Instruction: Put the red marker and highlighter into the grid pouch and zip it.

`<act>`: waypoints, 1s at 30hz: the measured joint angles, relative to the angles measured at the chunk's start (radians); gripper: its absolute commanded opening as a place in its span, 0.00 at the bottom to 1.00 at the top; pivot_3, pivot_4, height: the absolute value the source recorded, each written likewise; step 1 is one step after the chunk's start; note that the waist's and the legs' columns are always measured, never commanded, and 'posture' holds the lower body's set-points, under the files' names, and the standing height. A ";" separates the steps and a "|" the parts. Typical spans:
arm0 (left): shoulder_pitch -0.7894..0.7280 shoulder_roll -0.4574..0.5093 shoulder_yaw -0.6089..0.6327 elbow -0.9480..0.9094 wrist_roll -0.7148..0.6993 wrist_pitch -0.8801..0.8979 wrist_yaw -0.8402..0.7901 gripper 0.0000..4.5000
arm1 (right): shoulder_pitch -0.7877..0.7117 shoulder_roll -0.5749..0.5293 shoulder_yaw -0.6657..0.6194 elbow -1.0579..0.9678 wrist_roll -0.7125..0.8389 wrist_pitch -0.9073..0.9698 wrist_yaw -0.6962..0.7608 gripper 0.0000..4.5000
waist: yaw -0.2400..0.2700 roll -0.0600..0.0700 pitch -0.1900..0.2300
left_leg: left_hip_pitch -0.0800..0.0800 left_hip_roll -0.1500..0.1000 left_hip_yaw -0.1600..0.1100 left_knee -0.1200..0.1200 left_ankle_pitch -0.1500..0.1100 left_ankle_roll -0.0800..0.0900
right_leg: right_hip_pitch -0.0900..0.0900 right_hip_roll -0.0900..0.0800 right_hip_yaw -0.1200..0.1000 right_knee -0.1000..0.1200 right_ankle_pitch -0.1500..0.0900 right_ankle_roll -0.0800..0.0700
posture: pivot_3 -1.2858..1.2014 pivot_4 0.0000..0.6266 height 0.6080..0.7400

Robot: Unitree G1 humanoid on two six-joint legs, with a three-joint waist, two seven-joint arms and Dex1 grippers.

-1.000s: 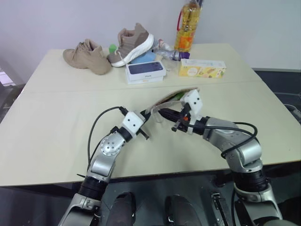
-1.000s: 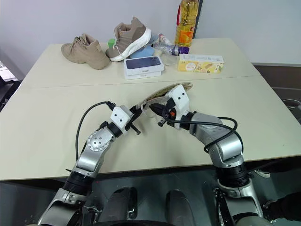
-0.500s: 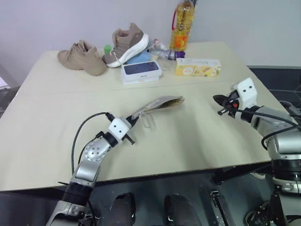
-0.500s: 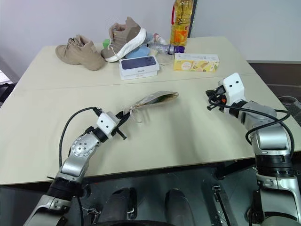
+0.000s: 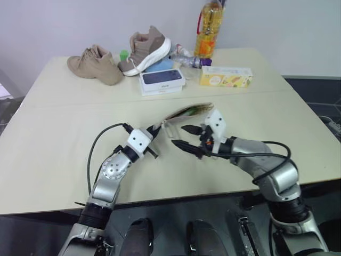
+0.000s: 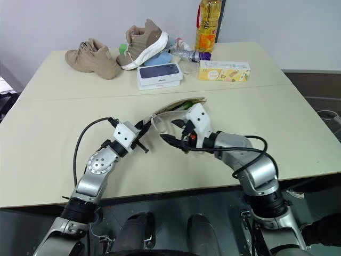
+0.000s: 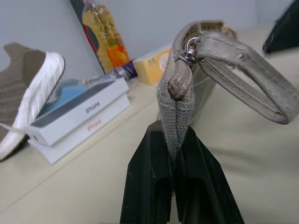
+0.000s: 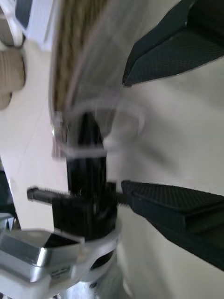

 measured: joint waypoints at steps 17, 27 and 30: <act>-0.004 0.003 -0.002 0.009 0.019 -0.001 0.011 0.00 | -0.044 0.004 0.002 0.045 -0.062 -0.003 -0.038 0.01 | 0.001 0.000 0.000 | 0.000 0.000 0.000 -0.001 0.000 0.000 | 0.000 0.000 0.000 0.000 0.000 0.000 | 0.52 0.24 0.97; 0.028 0.072 0.010 0.016 0.001 -0.030 -0.024 0.00 | -0.051 -0.221 -0.161 0.234 -0.120 -0.117 0.012 0.01 | 0.000 0.000 0.000 | 0.000 0.000 0.001 -0.001 0.000 0.000 | -0.001 0.000 0.000 -0.001 0.000 0.000 | 0.52 0.24 0.97; 0.047 0.090 0.016 0.004 -0.023 -0.033 -0.043 0.00 | -0.061 -0.251 -0.188 0.320 -0.160 -0.164 0.000 0.01 | -0.002 0.000 0.000 | 0.000 0.000 0.001 -0.002 0.000 0.000 | -0.001 0.000 0.000 -0.001 0.000 0.000 | 0.52 0.24 0.97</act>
